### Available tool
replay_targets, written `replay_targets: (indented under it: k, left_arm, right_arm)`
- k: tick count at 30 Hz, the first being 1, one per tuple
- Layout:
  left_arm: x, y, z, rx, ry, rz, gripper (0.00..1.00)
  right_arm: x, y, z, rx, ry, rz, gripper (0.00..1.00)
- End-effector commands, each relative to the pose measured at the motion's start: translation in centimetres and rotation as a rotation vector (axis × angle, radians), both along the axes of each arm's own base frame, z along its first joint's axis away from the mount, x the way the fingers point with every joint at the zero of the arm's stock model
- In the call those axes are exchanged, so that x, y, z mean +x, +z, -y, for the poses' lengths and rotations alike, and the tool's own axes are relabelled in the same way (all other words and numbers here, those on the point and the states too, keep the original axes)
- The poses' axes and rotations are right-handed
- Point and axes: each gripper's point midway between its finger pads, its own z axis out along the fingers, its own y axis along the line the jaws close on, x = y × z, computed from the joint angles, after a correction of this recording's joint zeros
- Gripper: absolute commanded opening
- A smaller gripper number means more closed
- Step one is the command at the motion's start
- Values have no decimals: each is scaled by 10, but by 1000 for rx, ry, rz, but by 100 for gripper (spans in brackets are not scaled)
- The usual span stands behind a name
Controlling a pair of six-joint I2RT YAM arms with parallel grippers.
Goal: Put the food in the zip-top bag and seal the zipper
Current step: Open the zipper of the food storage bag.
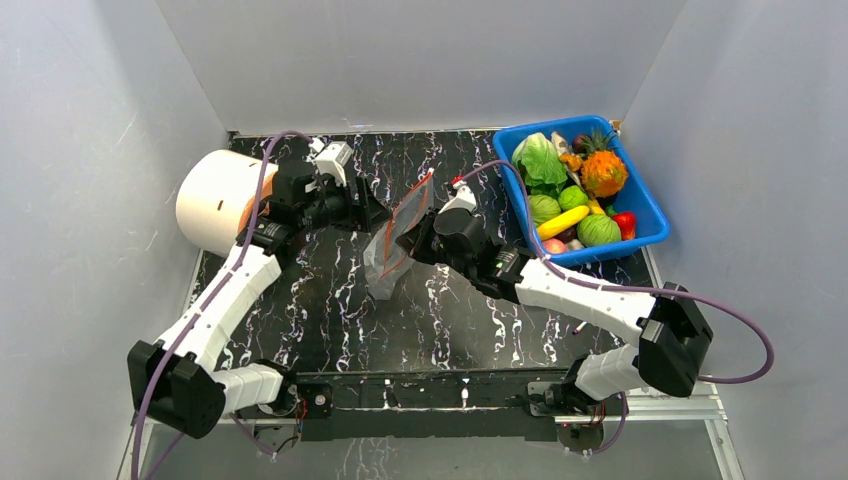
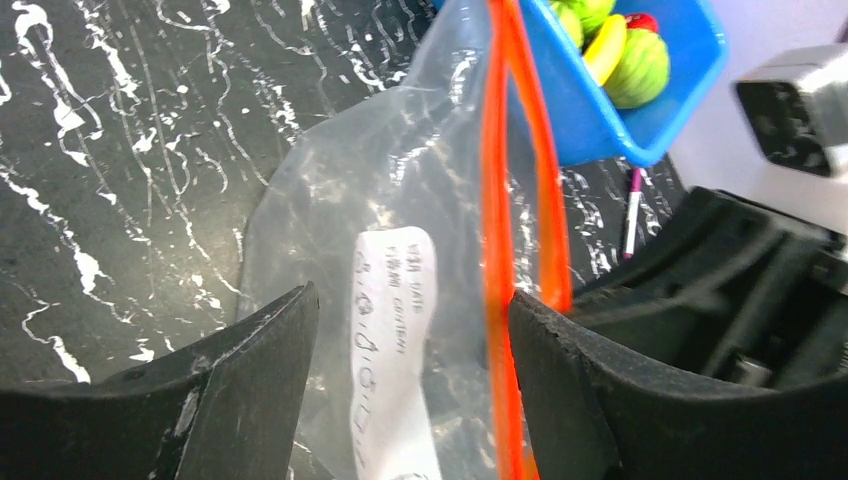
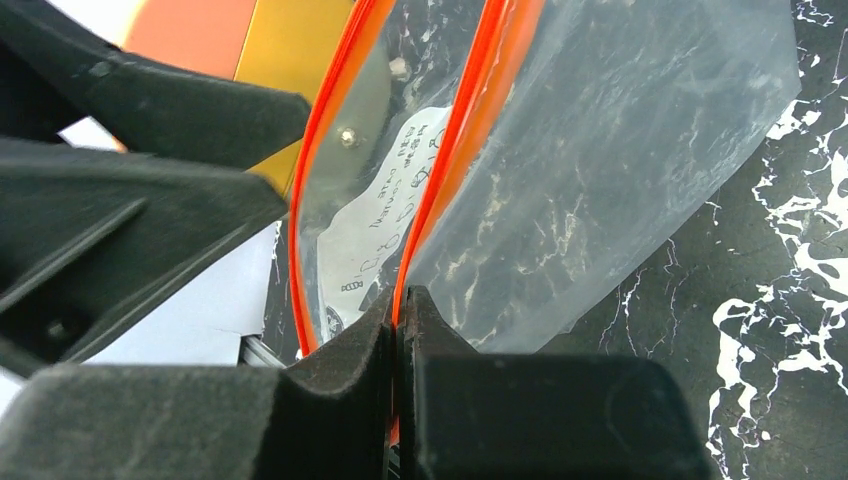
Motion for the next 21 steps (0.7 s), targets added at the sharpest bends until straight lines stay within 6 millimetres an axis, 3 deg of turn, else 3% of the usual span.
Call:
replay_targets:
  k: [1,7,15,21]
  left_arm:
    - [18,1,-3,59,22,58,67]
    - [12,1,14,18,-70,64,68]
    - [-1,33,28,-91,-149,150,72]
    - [-1,18,30,-66,-158,148,71]
  right_arm:
    - [7,30,-8,78,-11,60,0]
    - [10,28,-9,72,-17,61,0]
    - [9,27,-7,74,-20,60,0]
    - [8,30,-5,83,-23,64,0]
